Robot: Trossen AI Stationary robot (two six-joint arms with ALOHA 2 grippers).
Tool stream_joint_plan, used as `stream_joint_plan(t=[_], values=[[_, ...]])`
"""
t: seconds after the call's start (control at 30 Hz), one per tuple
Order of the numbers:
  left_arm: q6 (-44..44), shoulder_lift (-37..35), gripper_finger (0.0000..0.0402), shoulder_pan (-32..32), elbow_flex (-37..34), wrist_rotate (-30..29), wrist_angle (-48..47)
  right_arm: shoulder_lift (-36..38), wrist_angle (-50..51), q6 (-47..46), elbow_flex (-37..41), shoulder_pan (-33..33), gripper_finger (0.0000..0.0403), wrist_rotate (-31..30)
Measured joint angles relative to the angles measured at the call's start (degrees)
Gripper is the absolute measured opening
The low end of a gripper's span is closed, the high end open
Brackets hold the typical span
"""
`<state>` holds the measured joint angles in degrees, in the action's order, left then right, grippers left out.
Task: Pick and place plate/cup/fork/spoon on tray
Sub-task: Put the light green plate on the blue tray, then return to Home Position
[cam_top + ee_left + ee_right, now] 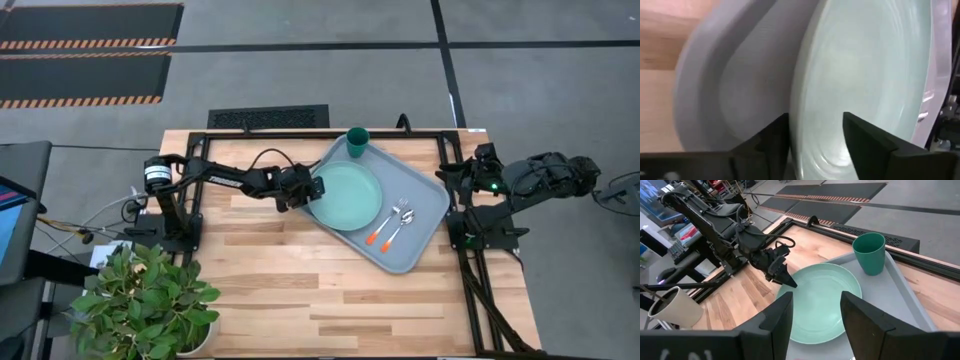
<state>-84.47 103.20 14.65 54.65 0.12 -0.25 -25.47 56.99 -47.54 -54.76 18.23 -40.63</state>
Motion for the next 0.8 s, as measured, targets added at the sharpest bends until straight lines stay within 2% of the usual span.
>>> stream_joint_plan(t=[0.17, 0.37, 0.63, 0.8], values=[[4.6, 0.0, 0.0198, 1.0, 1.1, 4.5, 0.0, 0.0, 0.0, 0.0, 0.0, 0.0, 0.0188, 0.1], [5.8, 0.0, 0.0227, 2.1, 2.1, 8.9, -0.5, 0.0, 0.0, 0.0, 0.0, 0.0, 0.0188, 0.1], [6.3, -0.7, 0.0231, 2.2, 3.2, 8.9, -8.2, 0.0, 0.0, 0.0, 0.0, 0.0, 0.0188, 0.2], [7.6, -3.8, 0.0231, 2.4, 3.2, 5.7, -12.7, 0.0, 0.0, 0.0, 0.0, 0.0, 0.0188, 0.2]])
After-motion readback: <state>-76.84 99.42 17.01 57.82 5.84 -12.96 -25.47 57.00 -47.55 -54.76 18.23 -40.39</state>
